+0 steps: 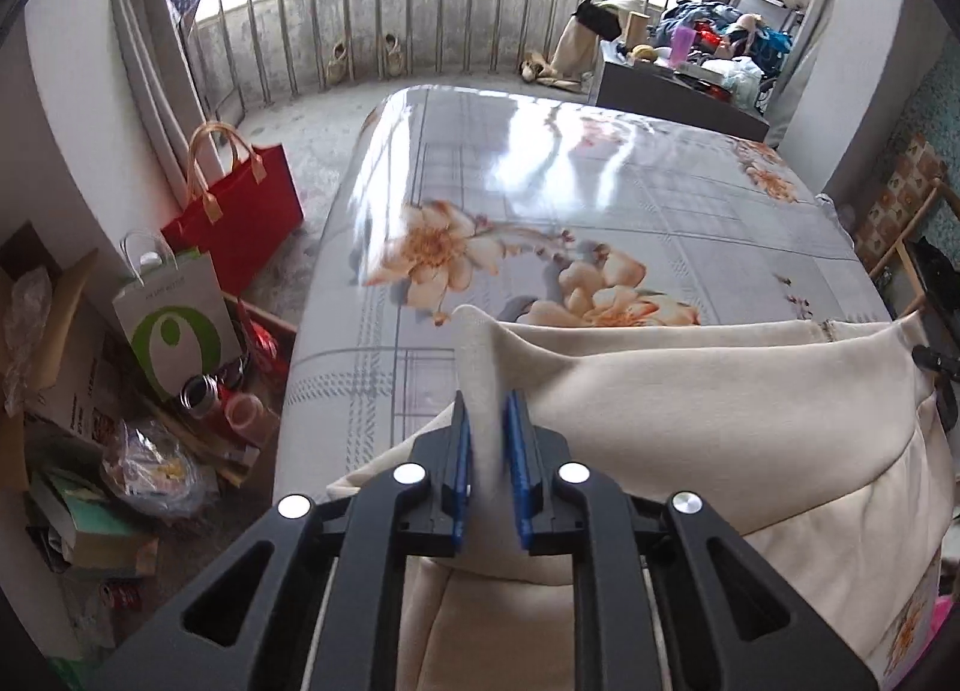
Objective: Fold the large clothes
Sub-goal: 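Lift the bundle edge with both grippers and fold it over the jacket, then lay the folded edge down and release with both grippers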
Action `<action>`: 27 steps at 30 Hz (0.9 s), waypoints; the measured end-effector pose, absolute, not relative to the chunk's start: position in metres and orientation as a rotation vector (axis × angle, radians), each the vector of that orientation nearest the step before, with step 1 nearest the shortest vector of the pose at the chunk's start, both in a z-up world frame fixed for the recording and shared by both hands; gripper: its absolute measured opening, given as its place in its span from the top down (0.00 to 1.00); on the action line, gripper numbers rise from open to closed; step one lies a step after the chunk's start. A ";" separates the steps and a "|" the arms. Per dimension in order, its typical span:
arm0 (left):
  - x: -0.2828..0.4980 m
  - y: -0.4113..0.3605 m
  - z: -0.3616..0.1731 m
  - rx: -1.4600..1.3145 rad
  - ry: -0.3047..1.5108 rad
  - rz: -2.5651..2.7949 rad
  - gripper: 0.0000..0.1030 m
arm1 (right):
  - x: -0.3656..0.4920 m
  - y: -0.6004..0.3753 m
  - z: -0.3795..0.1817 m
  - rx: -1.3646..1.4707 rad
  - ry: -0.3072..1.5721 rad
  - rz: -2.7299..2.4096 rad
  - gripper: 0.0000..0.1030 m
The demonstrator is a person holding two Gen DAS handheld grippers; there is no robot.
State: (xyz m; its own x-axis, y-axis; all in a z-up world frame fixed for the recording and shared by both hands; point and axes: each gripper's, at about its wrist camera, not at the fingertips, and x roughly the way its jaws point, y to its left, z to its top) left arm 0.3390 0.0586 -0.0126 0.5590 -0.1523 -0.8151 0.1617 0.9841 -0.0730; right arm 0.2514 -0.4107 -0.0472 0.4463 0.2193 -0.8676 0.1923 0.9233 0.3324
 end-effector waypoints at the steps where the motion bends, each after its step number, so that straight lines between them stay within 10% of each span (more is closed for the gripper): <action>1: 0.338 0.064 -0.011 -0.016 0.955 -0.177 0.79 | 0.248 -0.413 -0.045 0.398 1.118 -0.021 0.75; 8: 0.311 0.049 0.048 -0.023 0.768 -0.279 0.78 | 0.245 -0.382 0.004 0.285 0.985 0.094 0.74; 16: 0.349 0.019 -0.032 -0.100 0.992 -0.321 0.77 | 0.279 -0.344 -0.061 0.168 1.156 0.107 0.79; 19: 0.346 0.032 -0.026 -0.140 0.985 -0.312 0.77 | 0.274 -0.376 -0.062 0.255 1.159 0.024 0.98; 27: 0.294 0.064 0.017 -0.162 0.883 -0.376 0.77 | 0.218 -0.366 0.002 0.184 1.030 0.079 0.84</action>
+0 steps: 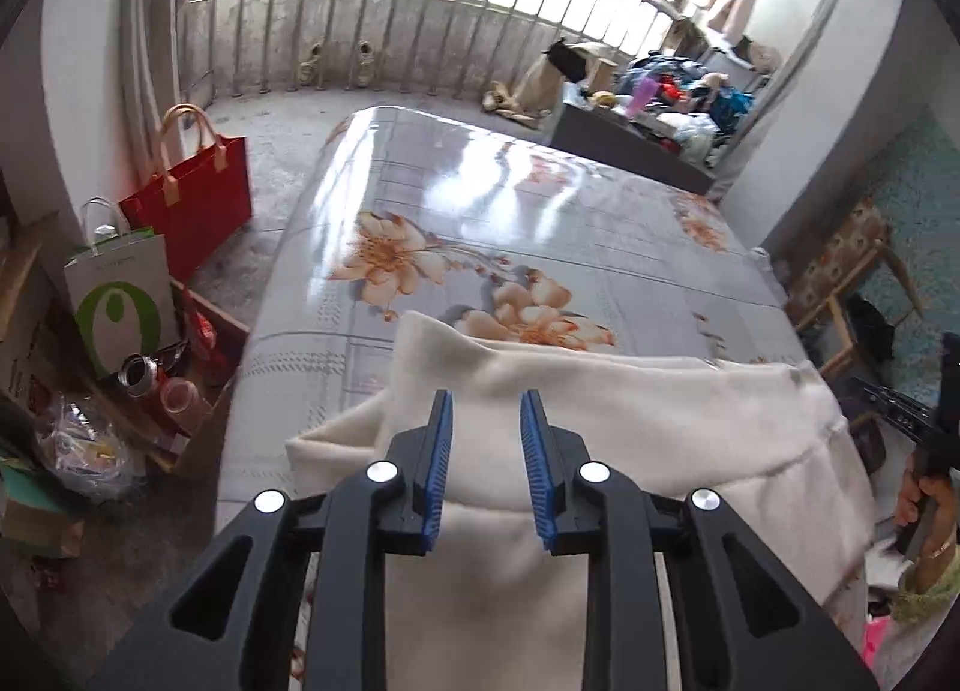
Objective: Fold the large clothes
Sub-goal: 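Lay the folded edge down and release with both grippers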
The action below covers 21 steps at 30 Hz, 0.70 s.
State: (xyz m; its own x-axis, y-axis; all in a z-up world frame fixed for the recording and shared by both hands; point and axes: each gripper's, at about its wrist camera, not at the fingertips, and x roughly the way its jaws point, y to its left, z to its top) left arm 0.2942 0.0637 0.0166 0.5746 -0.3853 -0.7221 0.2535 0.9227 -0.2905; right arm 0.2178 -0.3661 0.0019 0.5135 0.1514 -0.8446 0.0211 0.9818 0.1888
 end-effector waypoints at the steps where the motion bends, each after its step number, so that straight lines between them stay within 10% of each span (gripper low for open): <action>1: 0.284 0.063 0.016 -0.165 0.894 -0.419 0.77 | 0.209 -0.359 0.003 0.184 1.031 0.126 0.84; 11: 0.241 0.121 -0.020 -0.307 0.967 -0.299 0.78 | 0.159 -0.397 -0.034 0.262 1.180 -0.044 0.90; 21: 0.181 0.073 -0.031 -0.088 1.006 -0.363 0.71 | 0.087 -0.350 -0.030 0.128 1.145 0.096 0.63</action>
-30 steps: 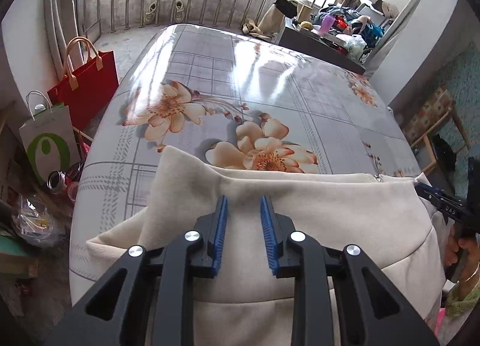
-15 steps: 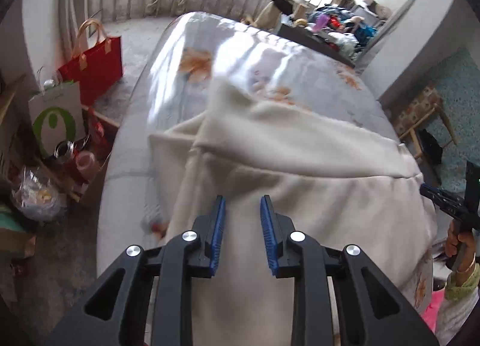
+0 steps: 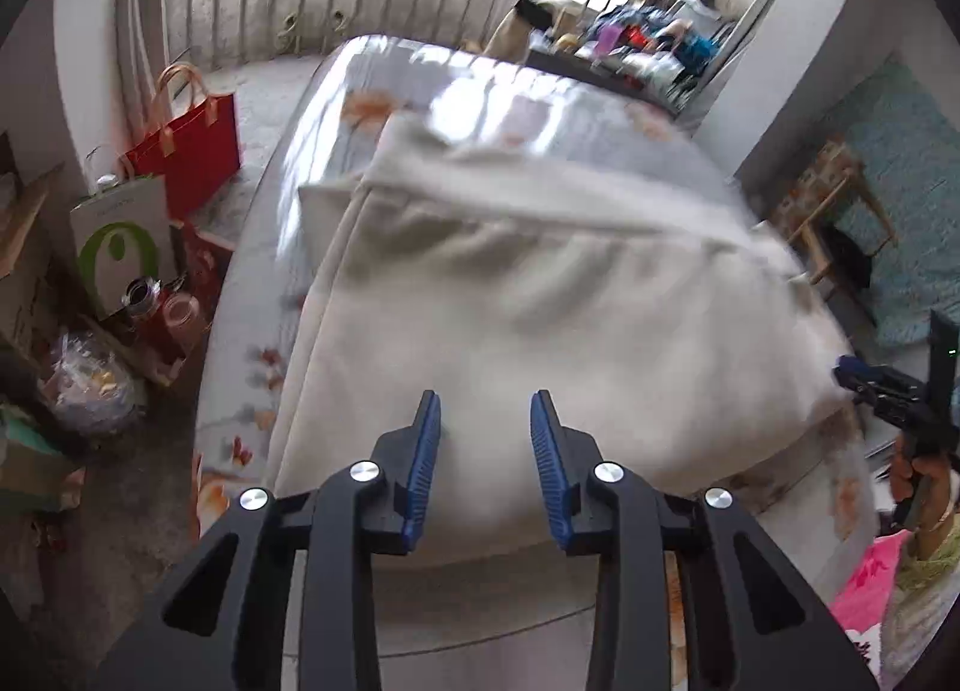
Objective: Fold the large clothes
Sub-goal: 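Lay the folded edge down and release with both grippers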
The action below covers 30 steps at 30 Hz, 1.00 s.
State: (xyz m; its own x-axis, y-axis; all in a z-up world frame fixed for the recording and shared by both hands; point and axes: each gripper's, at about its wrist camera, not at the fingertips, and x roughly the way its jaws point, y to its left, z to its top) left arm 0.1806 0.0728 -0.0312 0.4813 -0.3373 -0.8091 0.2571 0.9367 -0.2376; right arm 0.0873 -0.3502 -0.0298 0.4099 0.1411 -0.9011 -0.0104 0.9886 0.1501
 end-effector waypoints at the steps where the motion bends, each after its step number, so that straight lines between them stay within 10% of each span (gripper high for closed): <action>1: 0.178 0.078 -0.033 -0.121 0.979 -0.372 0.71 | 0.086 -0.354 -0.037 0.170 1.148 0.100 0.63; 23: 0.154 -0.058 -0.032 0.185 0.853 -0.454 0.59 | 0.108 -0.223 -0.011 0.067 1.018 0.203 0.60; 30: 0.153 -0.016 -0.037 0.035 0.866 -0.337 0.36 | 0.081 -0.276 -0.038 0.202 1.045 0.038 0.47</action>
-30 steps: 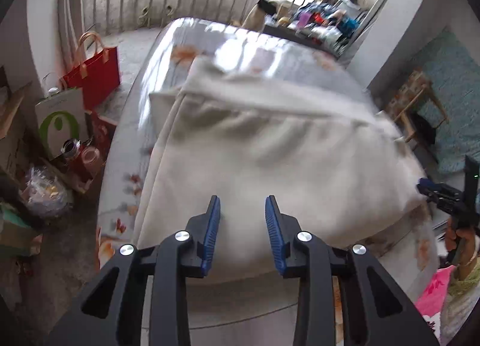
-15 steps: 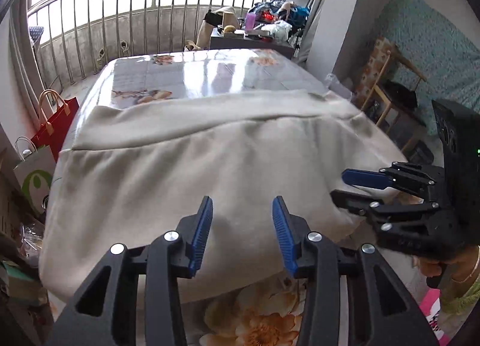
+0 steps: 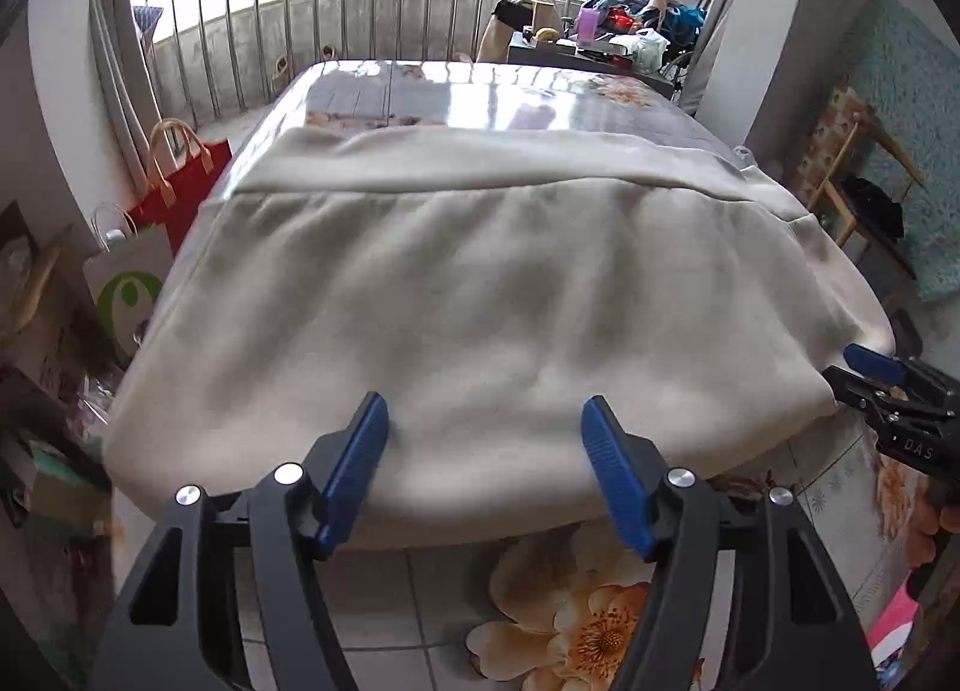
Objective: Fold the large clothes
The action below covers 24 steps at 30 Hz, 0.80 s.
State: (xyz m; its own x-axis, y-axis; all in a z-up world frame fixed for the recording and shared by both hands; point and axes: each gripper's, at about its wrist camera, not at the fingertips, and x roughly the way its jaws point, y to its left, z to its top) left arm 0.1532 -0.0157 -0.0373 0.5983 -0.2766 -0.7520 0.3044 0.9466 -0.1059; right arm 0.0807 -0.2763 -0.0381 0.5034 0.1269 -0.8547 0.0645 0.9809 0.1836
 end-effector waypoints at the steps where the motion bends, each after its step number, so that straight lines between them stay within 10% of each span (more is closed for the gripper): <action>1: 0.151 -0.015 -0.035 0.029 0.870 -0.329 0.36 | 0.080 -0.275 -0.036 0.193 1.062 0.033 0.47; 12: 0.052 0.008 0.014 -0.037 0.743 -0.262 0.06 | 0.005 -0.268 0.016 0.343 0.954 -0.001 0.19; 24: 0.008 -0.014 0.043 0.059 0.689 -0.113 0.05 | -0.026 -0.217 0.064 0.109 0.817 -0.122 0.08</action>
State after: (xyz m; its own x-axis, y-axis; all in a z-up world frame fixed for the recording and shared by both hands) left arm 0.0080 -0.0141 0.0430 0.7658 -0.0845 -0.6375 0.1237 0.9922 0.0171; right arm -0.0260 -0.2169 0.0635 0.6778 -0.0669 -0.7322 0.1506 0.9874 0.0493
